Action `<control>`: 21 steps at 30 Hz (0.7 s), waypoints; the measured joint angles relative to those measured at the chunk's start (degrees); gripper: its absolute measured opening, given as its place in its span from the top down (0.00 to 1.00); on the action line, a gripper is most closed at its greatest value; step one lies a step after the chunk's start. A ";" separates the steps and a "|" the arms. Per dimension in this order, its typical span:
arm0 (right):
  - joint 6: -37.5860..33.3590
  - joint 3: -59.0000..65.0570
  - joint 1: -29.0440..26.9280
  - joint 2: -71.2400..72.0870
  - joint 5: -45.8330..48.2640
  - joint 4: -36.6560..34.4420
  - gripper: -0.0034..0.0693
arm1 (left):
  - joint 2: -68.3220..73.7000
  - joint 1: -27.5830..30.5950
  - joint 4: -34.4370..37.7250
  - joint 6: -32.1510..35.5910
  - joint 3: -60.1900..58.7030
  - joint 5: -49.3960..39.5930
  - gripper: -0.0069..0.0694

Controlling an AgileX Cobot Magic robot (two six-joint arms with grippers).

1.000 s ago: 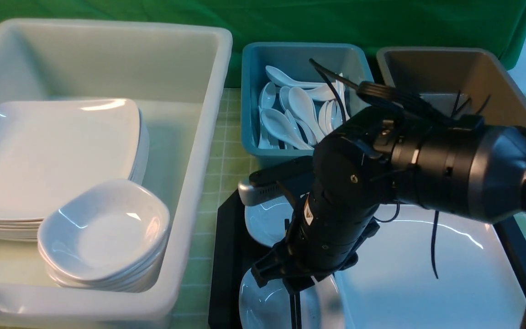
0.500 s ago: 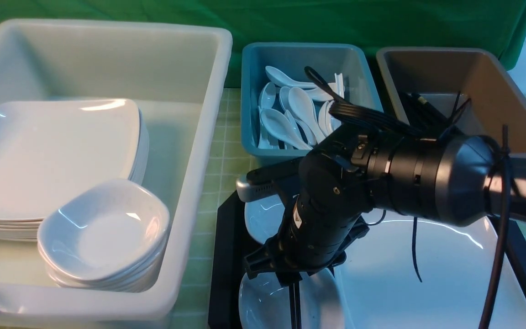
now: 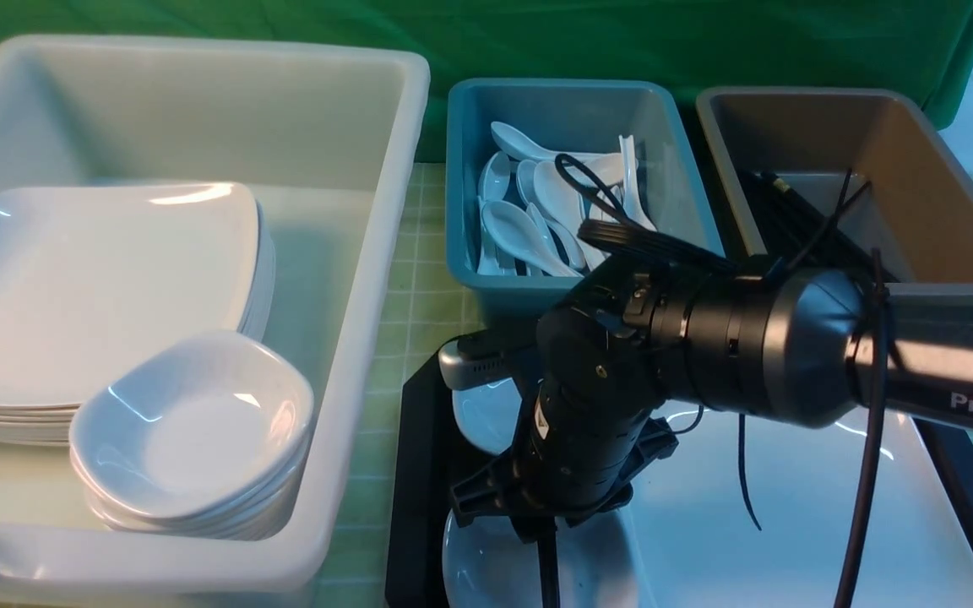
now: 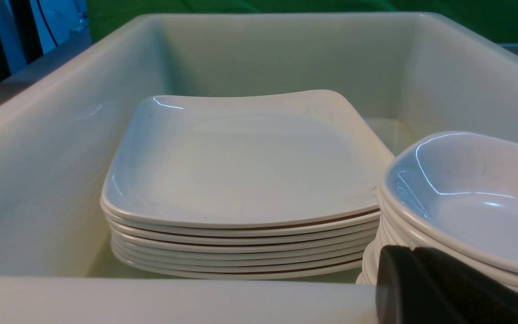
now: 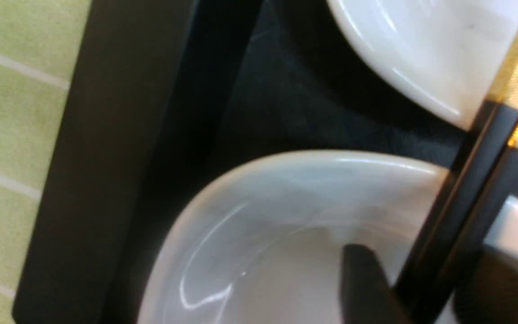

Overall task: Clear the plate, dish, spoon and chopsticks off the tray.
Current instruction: Use the right arm to grab a pair of chopsticks from the plate, then use the right arm to put the chopsticks into the small storage box on the right

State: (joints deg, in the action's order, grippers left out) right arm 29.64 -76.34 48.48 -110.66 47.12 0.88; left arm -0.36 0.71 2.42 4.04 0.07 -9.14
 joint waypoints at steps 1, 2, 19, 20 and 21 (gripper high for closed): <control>-0.13 0.00 0.00 0.00 0.05 0.00 0.68 | 0.00 0.00 0.00 0.00 0.00 0.00 0.91; -0.75 0.00 0.05 0.00 0.10 0.00 0.77 | 0.00 0.00 0.00 0.00 0.00 0.00 0.91; -8.84 0.00 2.10 16.41 11.23 2.96 0.81 | 0.00 0.00 0.00 -0.07 0.00 0.00 0.91; -9.11 0.00 1.83 17.40 11.25 3.97 0.81 | 0.00 0.00 0.00 -0.07 0.00 0.00 0.91; -9.39 0.00 1.26 18.93 11.15 4.75 0.81 | 0.00 0.00 0.00 -0.07 0.00 0.00 0.91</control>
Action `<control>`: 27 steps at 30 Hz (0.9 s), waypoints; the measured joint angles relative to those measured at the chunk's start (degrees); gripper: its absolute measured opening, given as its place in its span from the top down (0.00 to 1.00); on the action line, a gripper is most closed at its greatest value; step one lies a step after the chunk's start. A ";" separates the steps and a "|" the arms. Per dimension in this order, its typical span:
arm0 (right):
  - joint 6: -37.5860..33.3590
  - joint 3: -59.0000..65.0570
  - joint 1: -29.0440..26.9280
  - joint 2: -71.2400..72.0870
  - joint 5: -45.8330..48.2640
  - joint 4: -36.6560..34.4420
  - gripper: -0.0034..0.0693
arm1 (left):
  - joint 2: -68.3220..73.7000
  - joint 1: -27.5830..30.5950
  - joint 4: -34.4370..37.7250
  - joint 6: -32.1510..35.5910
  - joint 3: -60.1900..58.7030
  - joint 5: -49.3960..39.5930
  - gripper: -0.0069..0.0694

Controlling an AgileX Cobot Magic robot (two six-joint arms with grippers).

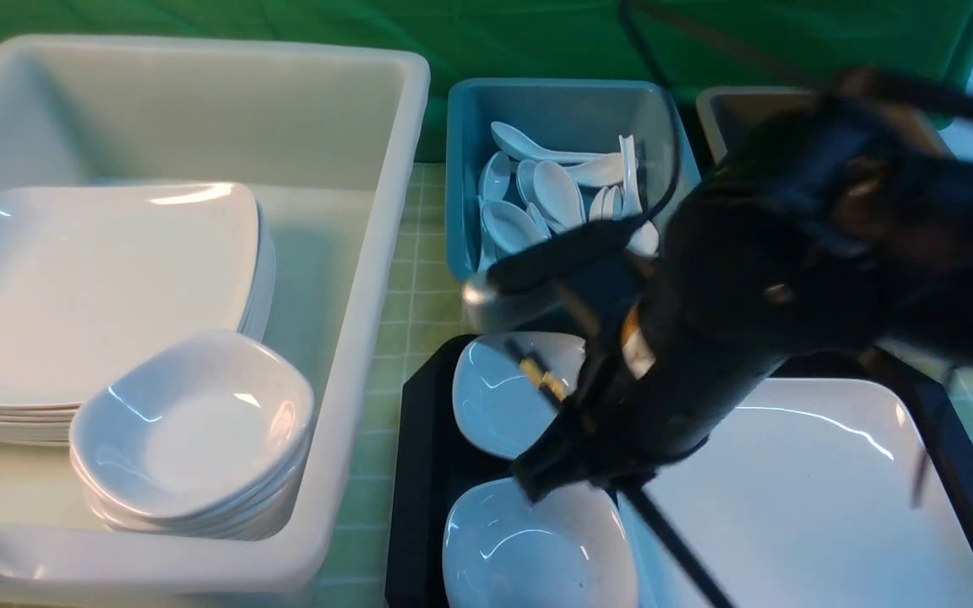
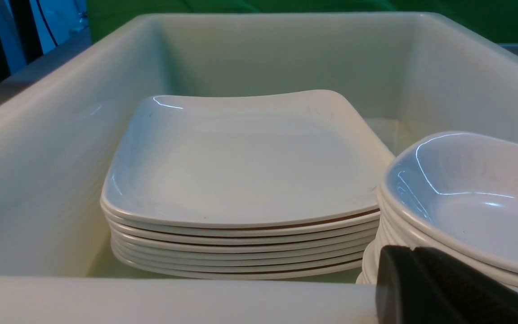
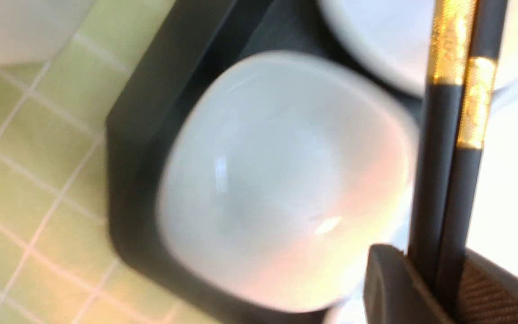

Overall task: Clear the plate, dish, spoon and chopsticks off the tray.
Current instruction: Use the right arm to put the chopsticks into the small storage box on the right

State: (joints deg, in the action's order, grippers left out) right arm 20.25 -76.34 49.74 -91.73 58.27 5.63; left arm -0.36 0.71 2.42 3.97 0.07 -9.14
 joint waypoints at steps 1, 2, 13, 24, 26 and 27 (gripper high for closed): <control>-0.21 0.00 -1.15 1.39 -0.46 0.66 0.81 | 0.00 0.00 0.00 0.00 0.00 0.00 0.91; -0.39 0.00 -3.96 3.21 -1.80 1.33 0.81 | 0.00 0.00 0.00 0.00 0.00 0.00 0.91; 8.60 -0.21 -29.17 4.53 -33.13 2.61 0.81 | 0.00 0.00 0.00 0.00 0.00 0.00 0.91; 18.75 -0.47 -45.23 -6.35 -58.27 2.67 0.81 | 0.00 0.00 0.00 0.00 0.00 0.00 0.91; 19.07 -0.47 -46.52 -9.17 -60.53 2.72 0.81 | 0.00 0.00 -0.06 0.07 0.00 0.00 0.91; 19.13 -0.47 -47.09 -10.93 -61.56 2.72 0.81 | 0.00 0.00 -0.06 0.07 0.00 0.00 0.91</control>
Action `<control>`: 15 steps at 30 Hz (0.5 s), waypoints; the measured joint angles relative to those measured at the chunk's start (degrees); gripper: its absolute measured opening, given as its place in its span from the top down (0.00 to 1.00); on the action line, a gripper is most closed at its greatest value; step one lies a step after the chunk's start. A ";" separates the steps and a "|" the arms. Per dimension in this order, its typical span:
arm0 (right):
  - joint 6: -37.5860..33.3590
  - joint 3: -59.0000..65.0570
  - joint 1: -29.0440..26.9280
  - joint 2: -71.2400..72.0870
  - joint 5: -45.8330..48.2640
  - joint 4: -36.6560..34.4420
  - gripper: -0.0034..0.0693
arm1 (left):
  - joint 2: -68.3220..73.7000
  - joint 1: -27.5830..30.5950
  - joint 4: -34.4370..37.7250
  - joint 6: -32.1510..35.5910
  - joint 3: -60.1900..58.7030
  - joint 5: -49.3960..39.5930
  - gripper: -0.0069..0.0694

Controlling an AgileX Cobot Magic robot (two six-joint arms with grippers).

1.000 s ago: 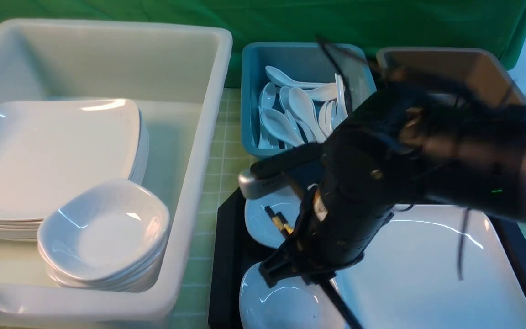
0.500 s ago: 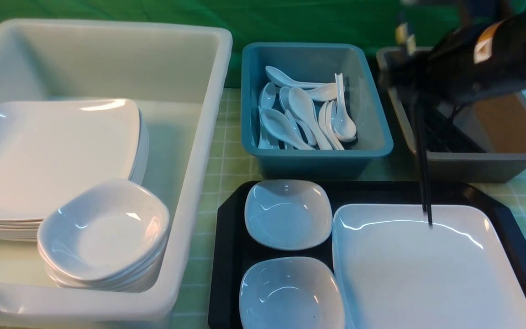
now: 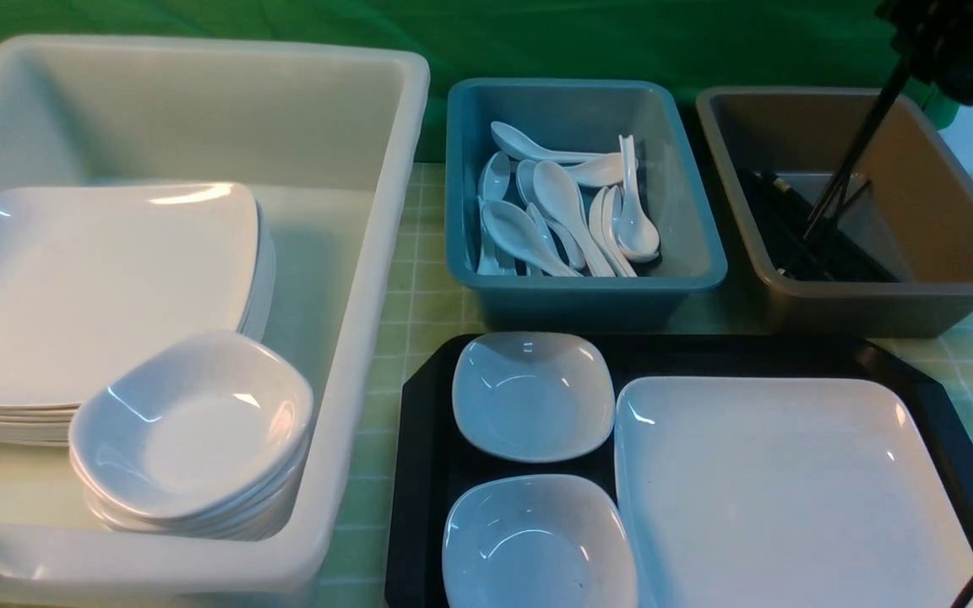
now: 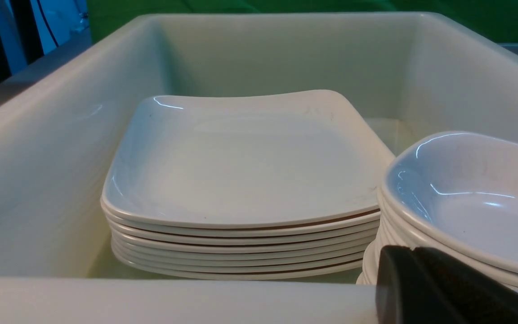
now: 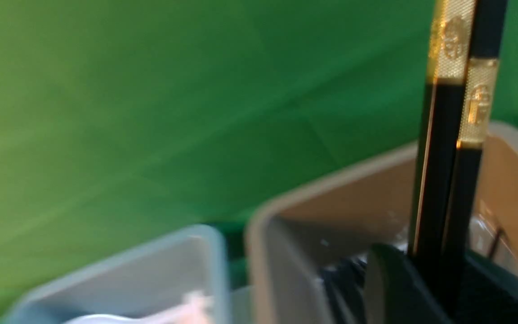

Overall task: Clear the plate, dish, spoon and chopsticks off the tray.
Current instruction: Use the right arm to put the chopsticks into the small storage box on the right

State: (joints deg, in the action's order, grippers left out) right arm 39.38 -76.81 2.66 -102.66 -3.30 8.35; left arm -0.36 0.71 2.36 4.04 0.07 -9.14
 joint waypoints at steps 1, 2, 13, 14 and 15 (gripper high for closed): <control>0.00 0.00 -0.42 -1.65 -0.78 0.00 0.80 | 0.00 0.00 0.00 0.00 0.00 0.00 0.91; 0.00 0.00 -0.49 -2.28 -0.88 0.00 0.80 | 0.00 0.00 0.00 0.00 0.00 0.00 0.91; -2.56 0.00 -1.00 -9.15 -1.63 0.00 0.54 | 0.00 0.00 0.00 0.00 0.00 0.00 0.91; -3.90 0.00 -1.00 -9.15 -1.76 0.02 0.52 | 0.00 0.00 0.00 0.00 0.00 0.00 0.91; -4.93 0.00 -1.00 -9.09 -1.70 0.02 0.51 | 0.00 0.00 0.00 0.00 0.00 0.00 0.91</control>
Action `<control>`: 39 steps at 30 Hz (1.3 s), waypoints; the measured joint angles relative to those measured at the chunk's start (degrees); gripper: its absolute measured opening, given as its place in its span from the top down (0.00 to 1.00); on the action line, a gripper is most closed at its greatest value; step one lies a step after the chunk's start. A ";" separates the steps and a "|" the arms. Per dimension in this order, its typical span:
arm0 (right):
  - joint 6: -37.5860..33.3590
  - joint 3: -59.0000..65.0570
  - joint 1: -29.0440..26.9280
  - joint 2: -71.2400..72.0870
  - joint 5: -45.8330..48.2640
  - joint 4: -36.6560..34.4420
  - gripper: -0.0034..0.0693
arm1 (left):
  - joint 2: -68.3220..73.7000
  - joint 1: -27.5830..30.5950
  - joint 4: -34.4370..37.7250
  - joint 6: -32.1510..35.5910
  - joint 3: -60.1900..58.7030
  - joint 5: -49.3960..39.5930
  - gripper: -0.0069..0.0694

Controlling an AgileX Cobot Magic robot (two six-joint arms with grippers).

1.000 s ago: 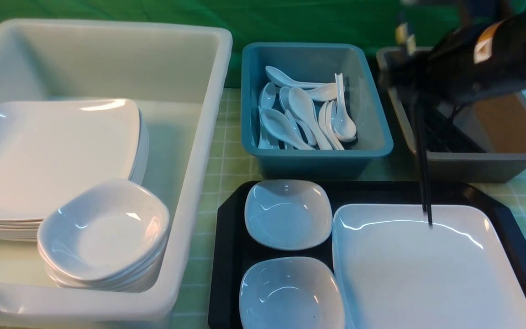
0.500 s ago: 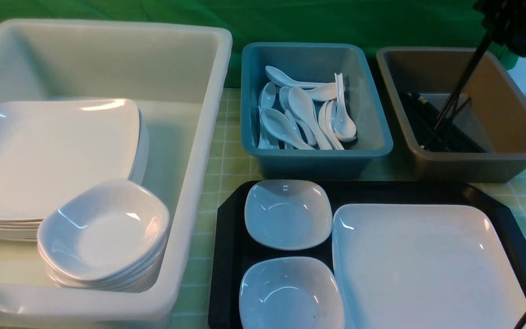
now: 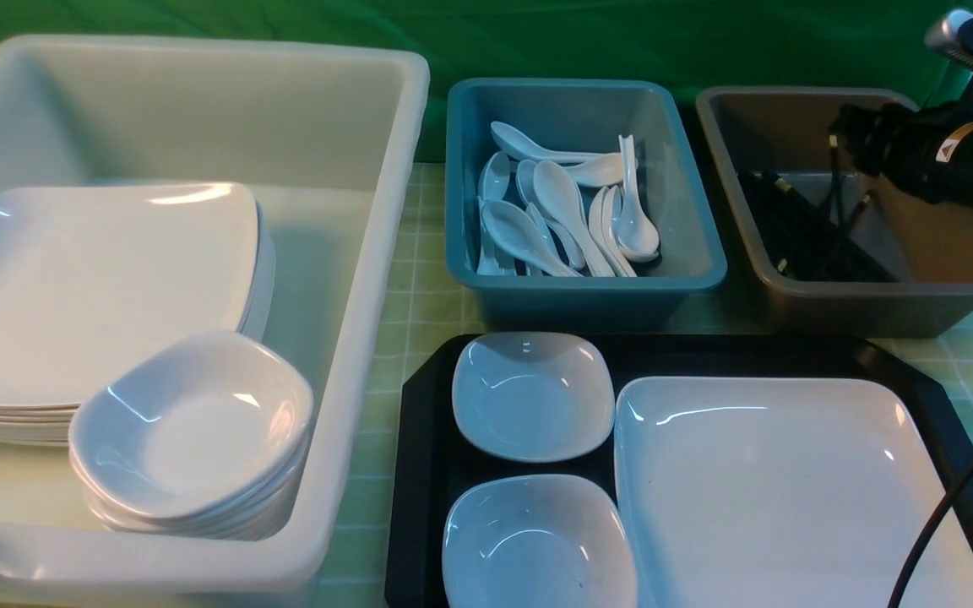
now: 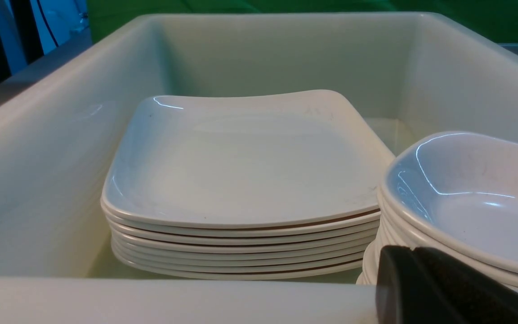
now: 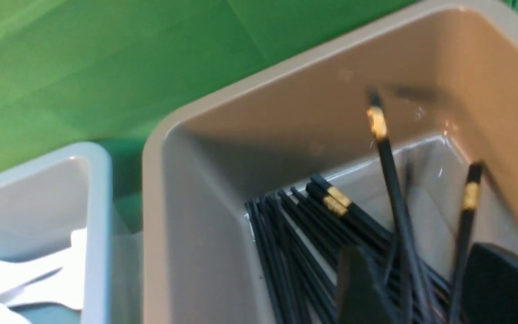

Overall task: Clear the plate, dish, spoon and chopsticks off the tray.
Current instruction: Use the right arm to put the chopsticks into the small storage box on the right, then use the left arm to grab a small plate from the dinner plate

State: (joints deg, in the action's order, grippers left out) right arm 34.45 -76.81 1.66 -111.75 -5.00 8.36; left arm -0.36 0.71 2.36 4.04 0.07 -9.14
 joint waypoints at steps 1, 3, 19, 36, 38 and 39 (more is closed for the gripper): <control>-0.17 0.00 0.00 0.02 0.04 0.05 0.51 | 0.00 0.00 0.00 0.00 0.00 0.00 0.91; -1.95 0.00 0.00 0.46 1.79 0.05 0.51 | 0.00 -0.02 0.00 0.00 0.00 0.00 0.91; -21.21 0.00 0.00 28.36 31.72 -0.11 0.94 | 0.00 -0.02 0.00 -0.06 0.00 0.00 0.91; -38.60 0.00 11.94 45.64 69.71 -18.19 0.96 | 0.00 -0.02 -0.13 -0.06 0.00 0.00 0.91; -38.83 0.15 15.17 46.57 71.61 -18.80 0.96 | 0.00 -0.02 -0.13 -0.06 0.00 0.00 0.91; -38.88 0.44 17.10 47.24 72.23 -19.01 0.96 | 0.00 -0.02 -0.13 -0.06 0.00 0.00 0.91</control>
State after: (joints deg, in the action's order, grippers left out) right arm -4.42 -76.37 18.75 -64.52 67.23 -10.65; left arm -0.36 0.69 2.24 3.98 0.07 -9.14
